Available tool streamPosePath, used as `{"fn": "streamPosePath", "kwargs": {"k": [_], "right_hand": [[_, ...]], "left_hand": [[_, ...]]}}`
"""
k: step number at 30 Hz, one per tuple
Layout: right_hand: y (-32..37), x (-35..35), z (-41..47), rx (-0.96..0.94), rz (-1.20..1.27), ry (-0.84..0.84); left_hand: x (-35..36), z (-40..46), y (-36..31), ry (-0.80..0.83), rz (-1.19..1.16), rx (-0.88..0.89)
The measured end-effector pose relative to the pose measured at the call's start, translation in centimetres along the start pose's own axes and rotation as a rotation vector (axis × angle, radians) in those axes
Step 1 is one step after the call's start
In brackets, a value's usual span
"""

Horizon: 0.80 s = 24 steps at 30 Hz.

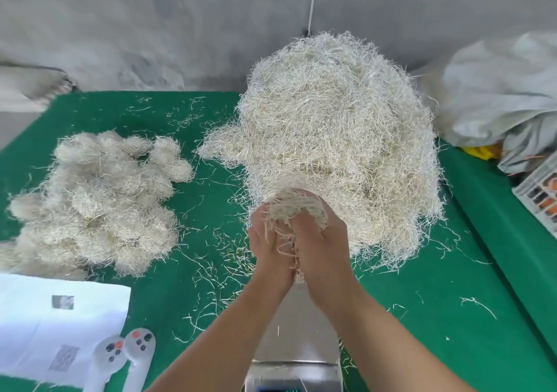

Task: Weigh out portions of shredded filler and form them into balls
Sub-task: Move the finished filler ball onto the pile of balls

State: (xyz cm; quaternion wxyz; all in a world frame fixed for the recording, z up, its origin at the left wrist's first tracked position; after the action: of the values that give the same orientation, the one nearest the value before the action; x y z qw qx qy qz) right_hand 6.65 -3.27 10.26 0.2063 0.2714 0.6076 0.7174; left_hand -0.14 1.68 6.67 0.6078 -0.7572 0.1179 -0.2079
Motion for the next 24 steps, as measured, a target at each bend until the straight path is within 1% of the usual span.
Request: {"fn": "streamPosePath", "kwargs": {"k": [1, 2, 3, 4, 5, 6, 8, 10, 11, 12, 13, 14, 17, 18, 19, 20, 21, 22, 23, 24], "right_hand": [[0.6, 0.2, 0.4, -0.039, -0.023, 0.011], [1.1, 0.3, 0.7, -0.066, -0.037, 0.009], [1.4, 0.4, 1.0, -0.077, -0.037, 0.002], [1.5, 0.6, 1.3, -0.065, -0.017, -0.005], [1.5, 1.0, 1.4, -0.033, 0.004, 0.005], [1.5, 1.5, 1.5, -0.003, -0.002, 0.030], [1.6, 2.3, 1.5, 0.019, -0.089, 0.082], [1.9, 2.2, 1.8, 0.047, -0.089, 0.081], [2.0, 1.9, 2.0, 0.092, -0.059, 0.067], [2.1, 1.5, 2.4, 0.119, -0.040, 0.051], [2.5, 1.1, 2.6, 0.101, -0.044, 0.053], [3.0, 0.9, 2.7, 0.035, -0.094, 0.066], [4.7, 1.1, 2.2, -0.313, -0.403, 0.115], [4.7, 0.8, 2.0, -0.391, -0.498, 0.104], [4.7, 0.3, 2.2, -0.423, -0.577, 0.076], [4.7, -0.1, 2.5, -0.417, -0.642, 0.060], [4.6, 0.0, 2.8, -0.374, -0.682, 0.095], [4.2, 0.4, 3.0, -0.292, -0.695, 0.192], [3.4, 0.9, 2.9, -0.172, -0.648, 0.338], [2.6, 1.5, 2.4, -0.028, -0.544, 0.505]], "left_hand": [[-0.4, 0.2, -0.2, 0.003, -0.045, -0.015], [-0.5, 0.6, -0.3, 0.030, -0.157, -0.049], [-0.2, 0.7, -0.6, 0.087, -0.326, -0.112], [0.2, 0.5, -1.2, 0.147, -0.491, -0.156], [0.5, 0.4, -2.0, 0.180, -0.605, -0.185], [0.6, 0.4, -2.5, 0.184, -0.644, -0.182], [1.2, 0.4, -3.1, 0.136, -0.656, -0.204], [2.0, 0.0, -3.2, 0.063, -0.550, -0.246], [2.5, -0.2, -2.9, 0.047, -0.482, -0.272], [2.8, -0.3, -2.7, 0.058, -0.458, -0.289], [3.0, -0.6, -2.8, 0.078, -0.436, -0.310], [3.1, -0.9, -3.1, 0.126, -0.420, -0.336], [3.4, -0.8, -4.3, 0.314, -0.409, -0.350], [3.5, -0.6, -4.5, 0.373, -0.404, -0.360], [3.5, -0.6, -4.7, 0.383, -0.384, -0.371], [3.4, -0.5, -4.7, 0.383, -0.379, -0.382], [3.4, -0.6, -4.4, 0.356, -0.397, -0.398], [3.2, -0.3, -4.0, 0.309, -0.424, -0.407], [2.8, 0.0, -3.8, 0.274, -0.451, -0.390], [1.7, 0.6, -3.5, 0.216, -0.450, -0.343]]}}
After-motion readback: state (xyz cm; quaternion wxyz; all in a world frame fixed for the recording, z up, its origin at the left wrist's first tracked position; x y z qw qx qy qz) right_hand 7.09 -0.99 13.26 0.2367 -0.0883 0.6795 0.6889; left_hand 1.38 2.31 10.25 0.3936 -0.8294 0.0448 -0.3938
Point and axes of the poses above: each hand's wrist, its own z-axis towards the middle knuckle, its own x-axis out of the palm, y = z × x, the point moved 7 cm from there along z, towards the middle knuckle, and after that the axes turned 3 degrees about -x, right-handed, at the moved point
